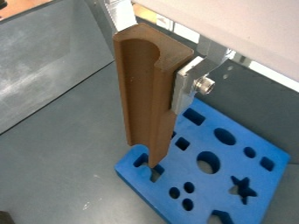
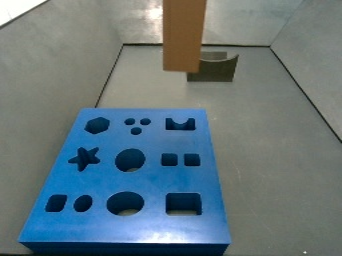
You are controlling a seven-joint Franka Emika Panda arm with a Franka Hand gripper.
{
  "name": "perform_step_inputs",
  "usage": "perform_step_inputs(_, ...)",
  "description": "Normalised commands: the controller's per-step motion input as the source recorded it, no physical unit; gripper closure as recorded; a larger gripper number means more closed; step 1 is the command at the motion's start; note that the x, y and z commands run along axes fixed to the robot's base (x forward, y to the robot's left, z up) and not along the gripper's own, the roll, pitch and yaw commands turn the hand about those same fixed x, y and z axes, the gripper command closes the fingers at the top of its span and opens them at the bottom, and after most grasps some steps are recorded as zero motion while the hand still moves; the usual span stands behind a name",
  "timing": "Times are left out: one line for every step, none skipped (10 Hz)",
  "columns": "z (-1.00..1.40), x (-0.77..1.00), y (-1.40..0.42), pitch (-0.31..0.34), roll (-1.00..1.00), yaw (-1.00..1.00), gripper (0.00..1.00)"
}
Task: Pick up the arch object. Move up. Place the arch object on the fixture. Regrasp the arch object. Rotate the arch object. Move to above the board. Insert the arch object.
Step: Insert the arch object.
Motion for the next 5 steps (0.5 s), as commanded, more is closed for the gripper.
perform_step_inputs(-0.38,0.12,0.00,0.000,0.15,0.03,1.00)
perform_step_inputs(-0.40,0.05,-0.03,-0.019,0.15,0.04,1.00)
perform_step_inputs(-0.40,0.00,-0.06,-0.039,0.15,0.04,1.00)
perform_step_inputs(-0.38,0.00,-0.08,-0.046,0.14,0.01,1.00)
perform_step_inputs(-0.38,0.00,-0.09,-0.037,0.15,0.00,1.00)
